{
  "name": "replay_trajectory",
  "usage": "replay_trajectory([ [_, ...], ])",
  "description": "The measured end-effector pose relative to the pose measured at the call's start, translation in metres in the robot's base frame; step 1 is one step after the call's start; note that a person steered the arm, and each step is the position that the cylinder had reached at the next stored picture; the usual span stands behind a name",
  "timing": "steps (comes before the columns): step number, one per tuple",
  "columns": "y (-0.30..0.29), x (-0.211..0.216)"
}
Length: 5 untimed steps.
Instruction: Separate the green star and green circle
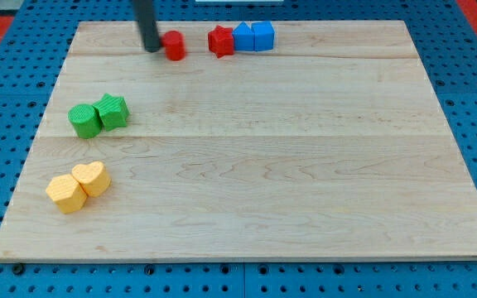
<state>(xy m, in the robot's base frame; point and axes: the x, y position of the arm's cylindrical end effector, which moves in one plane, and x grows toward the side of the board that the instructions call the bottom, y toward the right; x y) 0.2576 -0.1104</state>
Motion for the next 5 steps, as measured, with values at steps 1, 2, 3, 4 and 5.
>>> replay_trajectory([
  [1, 0.029, 0.000],
  [2, 0.001, 0.000],
  [3, -0.002, 0.000],
  [4, -0.002, 0.000],
  [5, -0.003, 0.010],
])
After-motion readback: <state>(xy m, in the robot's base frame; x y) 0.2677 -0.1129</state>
